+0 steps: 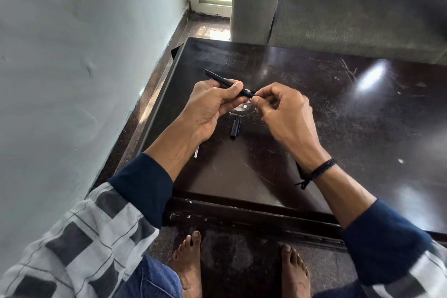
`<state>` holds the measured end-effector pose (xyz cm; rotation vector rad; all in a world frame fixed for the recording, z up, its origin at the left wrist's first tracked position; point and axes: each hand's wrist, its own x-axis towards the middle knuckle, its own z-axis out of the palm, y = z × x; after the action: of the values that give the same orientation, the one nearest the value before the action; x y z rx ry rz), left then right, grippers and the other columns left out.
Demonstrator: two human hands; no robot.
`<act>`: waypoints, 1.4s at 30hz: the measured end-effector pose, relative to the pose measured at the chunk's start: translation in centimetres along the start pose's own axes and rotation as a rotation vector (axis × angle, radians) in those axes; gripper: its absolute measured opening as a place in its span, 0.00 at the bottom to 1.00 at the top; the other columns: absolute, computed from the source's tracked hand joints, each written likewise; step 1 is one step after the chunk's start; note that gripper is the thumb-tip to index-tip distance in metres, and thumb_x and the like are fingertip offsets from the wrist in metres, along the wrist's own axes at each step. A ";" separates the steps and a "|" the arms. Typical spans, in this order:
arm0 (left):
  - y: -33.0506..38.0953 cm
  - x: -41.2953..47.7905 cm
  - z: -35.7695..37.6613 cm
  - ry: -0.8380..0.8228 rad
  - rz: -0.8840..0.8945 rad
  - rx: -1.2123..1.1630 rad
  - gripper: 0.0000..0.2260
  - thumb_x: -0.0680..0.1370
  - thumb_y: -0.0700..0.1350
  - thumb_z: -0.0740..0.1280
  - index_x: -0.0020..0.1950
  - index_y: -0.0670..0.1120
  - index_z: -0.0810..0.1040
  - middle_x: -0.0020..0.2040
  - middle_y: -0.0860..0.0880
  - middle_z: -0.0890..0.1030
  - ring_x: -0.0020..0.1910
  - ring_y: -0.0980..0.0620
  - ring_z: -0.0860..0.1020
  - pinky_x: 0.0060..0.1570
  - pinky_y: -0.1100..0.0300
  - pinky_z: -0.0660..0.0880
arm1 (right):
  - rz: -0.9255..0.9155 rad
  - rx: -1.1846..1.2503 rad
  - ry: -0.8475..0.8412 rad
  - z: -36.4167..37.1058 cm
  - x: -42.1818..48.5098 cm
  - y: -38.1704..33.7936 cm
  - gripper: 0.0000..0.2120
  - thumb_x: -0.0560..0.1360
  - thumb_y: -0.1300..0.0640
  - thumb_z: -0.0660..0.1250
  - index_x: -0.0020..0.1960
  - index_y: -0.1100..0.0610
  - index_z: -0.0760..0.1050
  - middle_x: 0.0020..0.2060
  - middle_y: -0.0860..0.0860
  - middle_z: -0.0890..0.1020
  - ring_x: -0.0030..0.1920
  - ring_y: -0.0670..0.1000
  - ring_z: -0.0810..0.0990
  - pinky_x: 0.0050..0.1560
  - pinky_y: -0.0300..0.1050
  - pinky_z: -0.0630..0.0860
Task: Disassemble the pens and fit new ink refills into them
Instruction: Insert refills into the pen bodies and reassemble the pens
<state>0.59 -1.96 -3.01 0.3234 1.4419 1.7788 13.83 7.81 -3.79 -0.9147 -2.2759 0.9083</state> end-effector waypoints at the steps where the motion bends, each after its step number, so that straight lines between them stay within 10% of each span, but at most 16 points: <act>1: 0.1 0.0 0.0 0.002 0.001 -0.001 0.03 0.78 0.34 0.70 0.50 0.35 0.80 0.43 0.39 0.84 0.38 0.49 0.84 0.48 0.60 0.83 | -0.005 0.004 0.003 0.0 0.0 0.0 0.04 0.77 0.48 0.73 0.49 0.47 0.82 0.36 0.42 0.82 0.37 0.45 0.82 0.44 0.49 0.81; 34: 0.2 0.1 -0.2 -0.012 -0.024 -0.029 0.05 0.77 0.35 0.71 0.51 0.35 0.80 0.44 0.39 0.85 0.39 0.49 0.85 0.47 0.61 0.83 | 0.041 -0.018 -0.059 -0.5 -0.2 -0.8 0.10 0.81 0.45 0.67 0.44 0.48 0.81 0.32 0.43 0.85 0.36 0.46 0.84 0.46 0.55 0.81; 42: 0.2 0.0 -0.1 -0.018 -0.023 -0.026 0.03 0.77 0.35 0.71 0.49 0.35 0.80 0.42 0.41 0.85 0.39 0.49 0.85 0.45 0.62 0.83 | 0.001 -0.039 0.006 -0.4 -0.4 -0.7 0.10 0.74 0.45 0.76 0.49 0.47 0.78 0.36 0.42 0.82 0.37 0.42 0.80 0.39 0.43 0.75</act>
<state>0.42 -2.09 -2.83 0.3077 1.4027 1.7707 14.07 7.34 -3.11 -0.9346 -2.2950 0.8633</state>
